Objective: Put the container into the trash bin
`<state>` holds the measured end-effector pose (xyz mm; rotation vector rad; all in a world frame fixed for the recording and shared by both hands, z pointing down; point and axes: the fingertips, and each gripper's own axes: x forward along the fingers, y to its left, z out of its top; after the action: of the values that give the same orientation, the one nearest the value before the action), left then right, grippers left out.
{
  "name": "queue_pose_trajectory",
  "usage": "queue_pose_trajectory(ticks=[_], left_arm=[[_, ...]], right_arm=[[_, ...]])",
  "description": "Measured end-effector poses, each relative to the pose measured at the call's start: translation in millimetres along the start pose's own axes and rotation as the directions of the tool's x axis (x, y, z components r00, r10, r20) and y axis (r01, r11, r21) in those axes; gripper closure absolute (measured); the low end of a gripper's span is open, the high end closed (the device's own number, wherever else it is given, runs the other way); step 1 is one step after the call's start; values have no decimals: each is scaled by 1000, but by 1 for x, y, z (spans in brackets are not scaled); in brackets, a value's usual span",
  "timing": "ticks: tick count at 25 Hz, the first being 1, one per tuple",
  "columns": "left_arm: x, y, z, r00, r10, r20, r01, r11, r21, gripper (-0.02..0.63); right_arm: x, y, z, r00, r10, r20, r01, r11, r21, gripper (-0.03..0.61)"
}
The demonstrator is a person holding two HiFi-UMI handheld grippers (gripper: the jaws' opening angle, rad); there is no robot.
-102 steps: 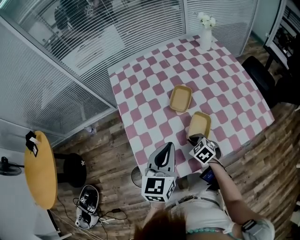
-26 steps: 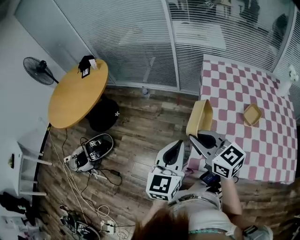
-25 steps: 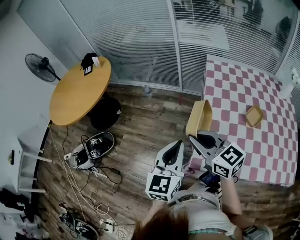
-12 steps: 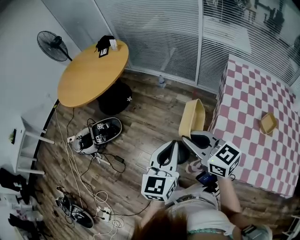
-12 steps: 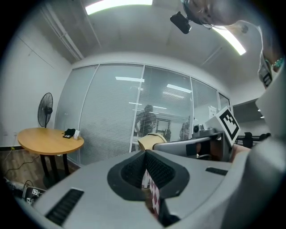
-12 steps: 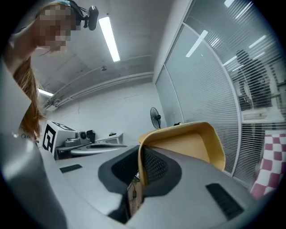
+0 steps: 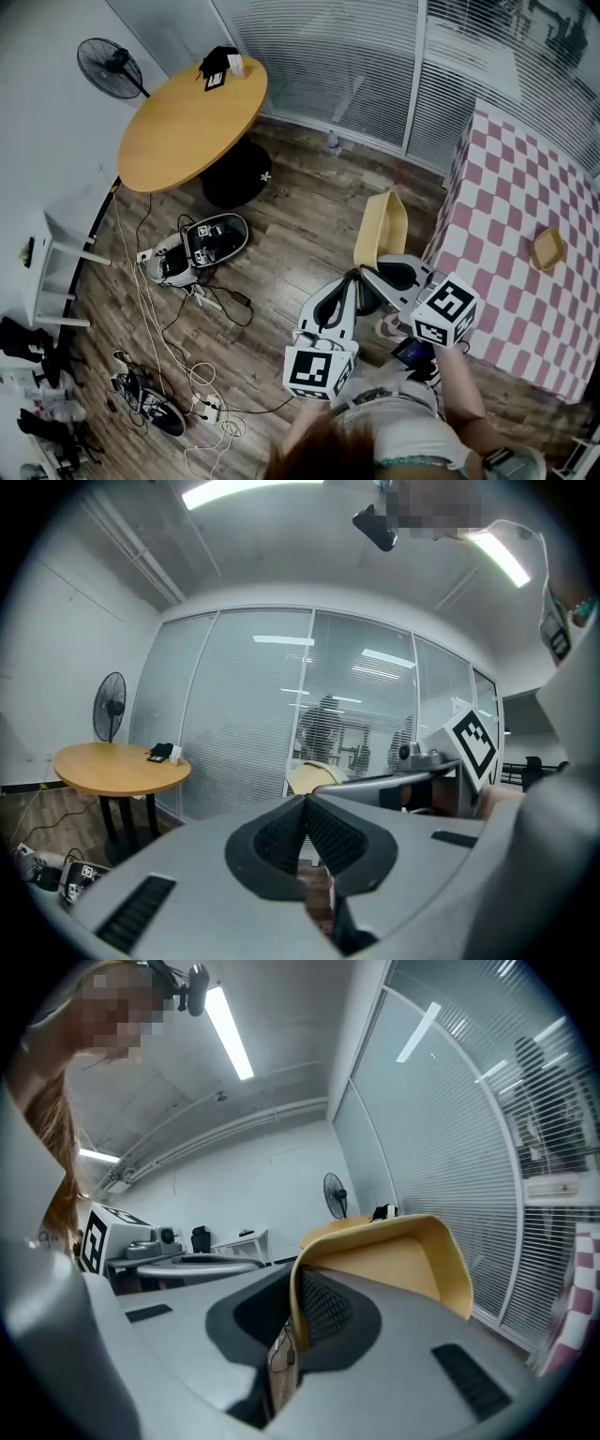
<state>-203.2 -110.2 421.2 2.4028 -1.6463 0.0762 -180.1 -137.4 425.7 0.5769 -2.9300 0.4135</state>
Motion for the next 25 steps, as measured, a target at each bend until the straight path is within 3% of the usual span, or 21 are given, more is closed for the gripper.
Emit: queue_pose_trajectory(ticks=[3, 11, 20, 25], left_arm=[[2, 5, -5, 1000, 9, -11, -9, 1000, -2, 604], [-5, 20, -24, 998, 30, -50, -31, 999, -28, 604], [0, 31, -43, 994, 16, -105, -20, 999, -34, 604], [1, 34, -55, 991, 13, -132, -20, 999, -46, 604]], right_arm=[[12, -13, -24, 999, -3, -50, 3, 1000, 3, 572], [49, -36, -107, 981, 25, -194, 1, 991, 130, 572], [102, -50, -225, 913, 136, -386, -25, 960, 278, 572], [116, -65, -287, 879, 168, -446, 19, 923, 384, 572]])
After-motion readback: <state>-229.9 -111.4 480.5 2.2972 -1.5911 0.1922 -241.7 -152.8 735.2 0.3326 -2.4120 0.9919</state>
